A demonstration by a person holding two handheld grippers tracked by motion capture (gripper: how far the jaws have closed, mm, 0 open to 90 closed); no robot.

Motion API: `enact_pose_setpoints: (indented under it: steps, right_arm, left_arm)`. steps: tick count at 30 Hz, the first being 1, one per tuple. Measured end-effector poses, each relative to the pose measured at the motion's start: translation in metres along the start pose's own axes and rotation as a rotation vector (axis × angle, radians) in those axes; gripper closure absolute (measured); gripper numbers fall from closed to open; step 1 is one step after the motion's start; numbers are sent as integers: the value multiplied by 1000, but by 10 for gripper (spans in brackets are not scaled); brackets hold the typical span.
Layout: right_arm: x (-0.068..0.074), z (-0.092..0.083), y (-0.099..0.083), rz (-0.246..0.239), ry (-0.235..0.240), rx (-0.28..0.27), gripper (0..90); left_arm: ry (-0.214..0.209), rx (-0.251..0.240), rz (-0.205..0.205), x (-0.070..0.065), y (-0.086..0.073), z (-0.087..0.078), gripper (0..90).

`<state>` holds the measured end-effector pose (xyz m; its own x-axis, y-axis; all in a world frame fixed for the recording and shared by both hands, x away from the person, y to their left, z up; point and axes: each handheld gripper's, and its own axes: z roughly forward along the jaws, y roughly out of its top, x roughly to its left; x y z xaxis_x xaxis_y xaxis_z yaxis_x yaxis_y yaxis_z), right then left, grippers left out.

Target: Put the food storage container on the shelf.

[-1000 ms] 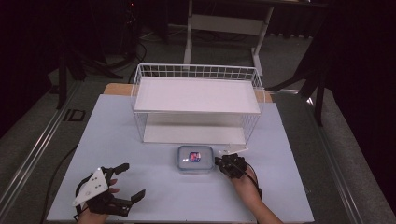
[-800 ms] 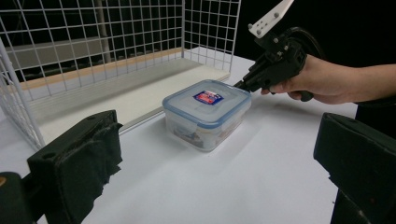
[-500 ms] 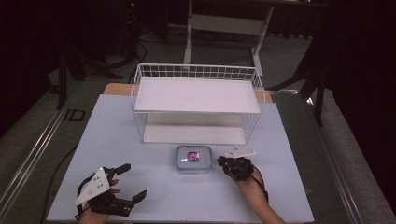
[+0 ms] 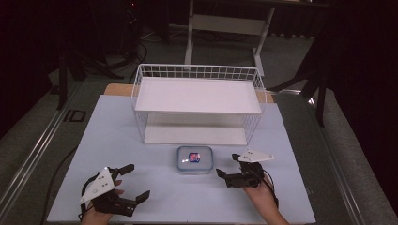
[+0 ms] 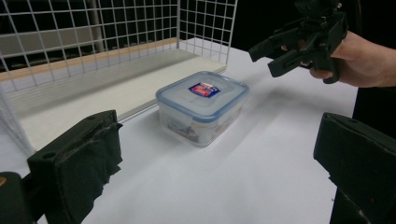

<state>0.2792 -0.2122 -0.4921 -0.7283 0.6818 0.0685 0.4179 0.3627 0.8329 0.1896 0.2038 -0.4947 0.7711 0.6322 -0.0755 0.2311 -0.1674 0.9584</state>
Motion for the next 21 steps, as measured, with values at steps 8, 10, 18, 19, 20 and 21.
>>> enact_pose_setpoints:
  steps: [8,10,18,19,20,21]
  right_arm:
    - [9,-10,10,-79,-88,-36,214]
    - [7,-11,12,-42,-32,-31,199]
    - [5,-11,24,-33,-40,-49,182]
    - [5,-10,26,-30,-47,-47,174]
    - [5,-9,27,-12,-53,-35,141]
    - [4,-6,29,12,-66,-22,119]
  left_arm:
    - [-15,63,19,1,14,10,17]
    - [-21,85,8,3,20,14,17]
    - [5,192,-96,15,41,37,17]
    - [-1,213,-104,16,43,41,18]
    - [5,223,-104,17,44,46,17]
    - [12,230,-109,19,44,50,17]
